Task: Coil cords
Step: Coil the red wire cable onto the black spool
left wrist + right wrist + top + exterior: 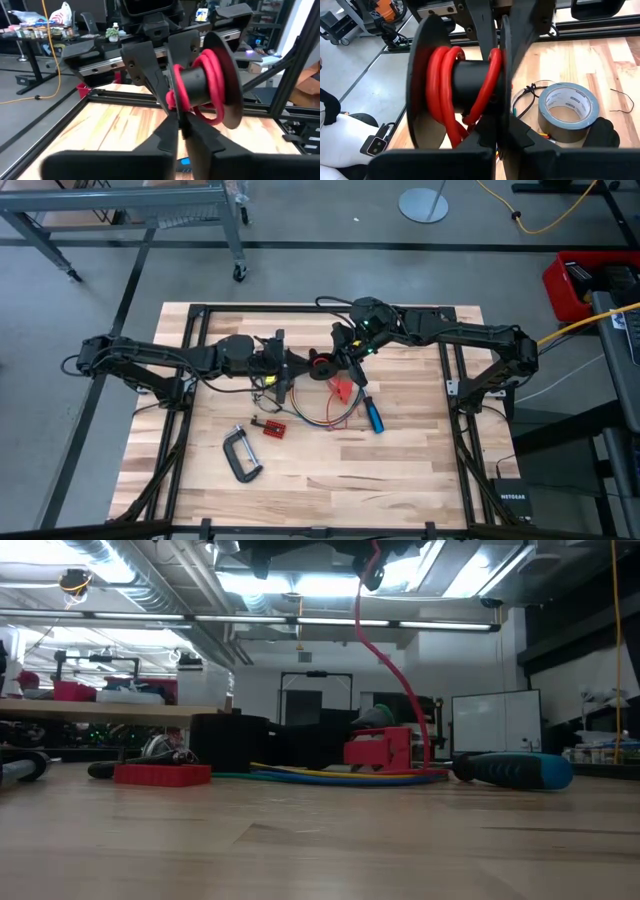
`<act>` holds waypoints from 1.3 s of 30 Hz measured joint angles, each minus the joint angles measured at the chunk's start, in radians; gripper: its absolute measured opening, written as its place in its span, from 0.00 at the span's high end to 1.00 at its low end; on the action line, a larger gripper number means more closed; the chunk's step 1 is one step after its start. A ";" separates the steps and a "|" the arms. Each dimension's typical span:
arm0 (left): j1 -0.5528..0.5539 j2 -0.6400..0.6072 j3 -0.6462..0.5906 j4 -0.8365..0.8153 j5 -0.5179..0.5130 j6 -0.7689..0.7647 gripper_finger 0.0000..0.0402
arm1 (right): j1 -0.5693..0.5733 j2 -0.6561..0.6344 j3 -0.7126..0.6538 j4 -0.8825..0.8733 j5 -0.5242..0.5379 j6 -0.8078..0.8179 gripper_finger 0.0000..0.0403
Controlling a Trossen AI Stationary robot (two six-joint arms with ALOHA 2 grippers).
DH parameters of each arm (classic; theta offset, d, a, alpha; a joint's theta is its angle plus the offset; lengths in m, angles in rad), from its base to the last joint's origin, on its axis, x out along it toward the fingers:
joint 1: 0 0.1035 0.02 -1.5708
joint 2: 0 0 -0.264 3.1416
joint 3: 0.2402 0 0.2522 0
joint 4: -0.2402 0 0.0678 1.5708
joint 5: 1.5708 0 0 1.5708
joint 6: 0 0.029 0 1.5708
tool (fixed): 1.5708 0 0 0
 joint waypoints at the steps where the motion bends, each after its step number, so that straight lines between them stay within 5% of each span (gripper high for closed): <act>1: 0.000 0.000 0.000 0.000 0.001 0.002 0.97 | 0.000 0.000 0.000 0.000 0.000 0.000 0.98; 17: 0.001 0.000 0.000 -0.002 -0.010 -0.008 1.00 | 0.002 0.000 0.000 0.000 0.075 0.002 0.91; 32: 0.000 -0.026 0.000 -0.069 -0.027 -0.040 1.00 | 0.001 0.000 0.000 -0.001 0.137 0.004 0.57; 39: 0.000 -0.116 0.000 -0.233 -0.089 -0.064 1.00 | 0.000 0.001 0.000 -0.007 0.193 0.004 0.53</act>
